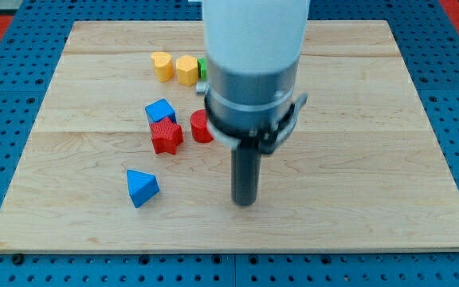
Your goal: Place the blue triangle to the left of the red star
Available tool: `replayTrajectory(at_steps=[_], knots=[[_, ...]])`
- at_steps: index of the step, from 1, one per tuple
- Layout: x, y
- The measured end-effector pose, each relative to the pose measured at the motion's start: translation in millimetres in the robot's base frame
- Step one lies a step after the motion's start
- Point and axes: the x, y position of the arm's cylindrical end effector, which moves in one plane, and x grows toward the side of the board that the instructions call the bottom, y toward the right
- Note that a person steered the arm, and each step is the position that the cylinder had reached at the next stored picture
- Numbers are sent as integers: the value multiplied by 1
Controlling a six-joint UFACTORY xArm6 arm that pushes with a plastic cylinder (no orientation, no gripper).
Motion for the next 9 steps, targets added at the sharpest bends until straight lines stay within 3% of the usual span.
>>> replayTrajectory(at_steps=[1, 2, 3, 4, 6, 7, 9], knots=[[15, -70], [-5, -144], [-50, -206], [-70, -226], [-12, -225], [3, -192], [-15, -122]])
